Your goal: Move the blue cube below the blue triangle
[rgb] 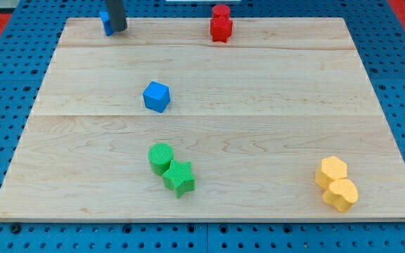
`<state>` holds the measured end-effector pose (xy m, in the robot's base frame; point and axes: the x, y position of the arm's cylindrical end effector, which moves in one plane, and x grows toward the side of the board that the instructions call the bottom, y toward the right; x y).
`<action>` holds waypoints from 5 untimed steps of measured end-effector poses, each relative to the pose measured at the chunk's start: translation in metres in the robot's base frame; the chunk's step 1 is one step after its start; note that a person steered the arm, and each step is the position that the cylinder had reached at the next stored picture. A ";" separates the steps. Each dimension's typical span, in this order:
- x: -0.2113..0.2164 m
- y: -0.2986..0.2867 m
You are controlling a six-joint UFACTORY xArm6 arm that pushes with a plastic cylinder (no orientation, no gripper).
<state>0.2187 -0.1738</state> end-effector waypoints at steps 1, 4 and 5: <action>0.024 0.053; 0.199 0.156; 0.200 0.111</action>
<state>0.4185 -0.0631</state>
